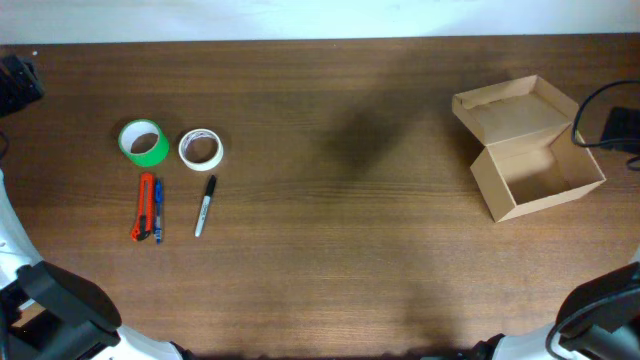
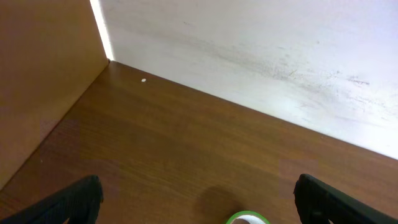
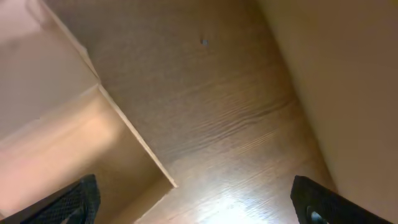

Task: Pack container
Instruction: 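Reach the right gripper to the cardboard box and push it left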

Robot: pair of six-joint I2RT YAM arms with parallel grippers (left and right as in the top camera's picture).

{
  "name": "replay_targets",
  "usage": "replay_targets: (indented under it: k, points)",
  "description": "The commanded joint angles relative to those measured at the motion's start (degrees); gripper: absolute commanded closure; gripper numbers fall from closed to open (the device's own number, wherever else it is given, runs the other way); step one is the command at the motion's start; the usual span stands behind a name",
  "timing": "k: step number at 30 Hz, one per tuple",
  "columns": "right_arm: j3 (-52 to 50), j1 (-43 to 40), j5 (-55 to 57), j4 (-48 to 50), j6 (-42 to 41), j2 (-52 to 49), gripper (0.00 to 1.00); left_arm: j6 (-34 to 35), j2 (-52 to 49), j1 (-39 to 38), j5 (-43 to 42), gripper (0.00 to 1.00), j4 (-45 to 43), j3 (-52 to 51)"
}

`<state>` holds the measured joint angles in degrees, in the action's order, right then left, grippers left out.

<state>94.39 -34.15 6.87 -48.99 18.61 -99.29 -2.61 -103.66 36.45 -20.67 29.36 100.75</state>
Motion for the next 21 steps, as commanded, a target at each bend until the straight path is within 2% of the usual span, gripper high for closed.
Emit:
replay_targets:
  k: [1, 8, 18, 19, 21]
  points:
    - [0.4, -0.4, 1.2, -0.7, 7.8, -3.2, 0.01, -0.7, -0.3, 0.1, -1.0, 0.01, -0.1, 1.2]
    - [0.4, -0.4, 1.1, -3.0, 10.8, -11.0, 0.01, -0.7, -0.3, 0.1, -1.0, 0.00, -0.1, 1.2]
    - [0.5, -0.4, -3.5, -1.6, 8.8, -20.3, 0.00, -0.7, -0.3, 0.1, -1.0, 0.00, -0.1, 1.2]
    - [0.5, -0.4, -3.5, -1.6, 7.7, -20.9, 0.09, -0.7, -0.3, 0.1, -1.0, 0.01, -0.1, 1.2]
    - [0.4, -0.4, -5.4, -1.6, 6.5, -21.1, 0.40, -0.7, -0.3, 0.1, -1.0, 0.01, -0.1, 1.2]
